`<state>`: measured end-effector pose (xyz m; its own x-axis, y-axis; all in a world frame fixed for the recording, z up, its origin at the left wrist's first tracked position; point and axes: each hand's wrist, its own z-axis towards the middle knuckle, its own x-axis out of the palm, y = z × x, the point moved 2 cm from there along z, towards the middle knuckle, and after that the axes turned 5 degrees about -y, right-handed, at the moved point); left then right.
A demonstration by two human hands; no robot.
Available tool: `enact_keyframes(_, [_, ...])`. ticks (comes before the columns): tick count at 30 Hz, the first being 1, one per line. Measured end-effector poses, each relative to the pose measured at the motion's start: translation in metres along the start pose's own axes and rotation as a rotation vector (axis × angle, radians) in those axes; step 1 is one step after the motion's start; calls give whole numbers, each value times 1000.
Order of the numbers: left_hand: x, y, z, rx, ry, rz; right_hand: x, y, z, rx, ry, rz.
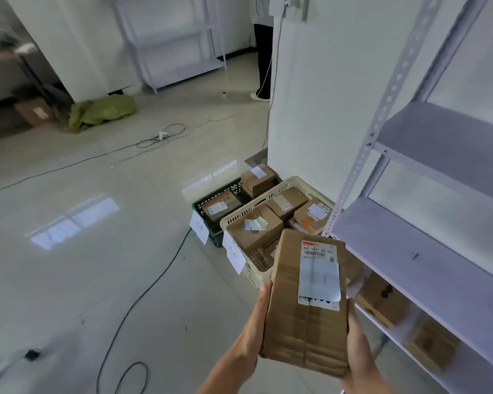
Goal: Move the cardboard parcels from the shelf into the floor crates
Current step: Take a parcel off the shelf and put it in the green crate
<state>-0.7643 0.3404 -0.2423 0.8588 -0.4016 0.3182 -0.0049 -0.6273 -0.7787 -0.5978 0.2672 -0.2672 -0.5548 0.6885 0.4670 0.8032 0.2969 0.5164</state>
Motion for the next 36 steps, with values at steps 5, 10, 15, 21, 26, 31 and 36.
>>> enact_keyframes(5, [-64, -50, 30, -37, -15, 25, 85, -1, 40, 3, 43, -53])
enact_keyframes(10, [-124, -81, 89, -89, -93, 65, 144, -4, 108, 14, 40, -58])
enact_keyframes(15, [-193, -122, 164, -127, -143, 116, 205, -11, 201, 12, -10, -98])
enact_keyframes(21, [-274, -191, 254, -195, -201, 201, 287, -14, 302, 112, -101, -129])
enact_keyframes(26, [-342, -234, 332, -279, -232, 266, 342, -29, 380, 176, -161, -164])
enact_keyframes(31, [-412, -254, 429, -367, -186, 336, 386, -52, 473, 228, -237, -154])
enact_keyframes(36, [-489, -244, 556, -466, -45, 444, 418, -81, 588, 271, -376, -16])
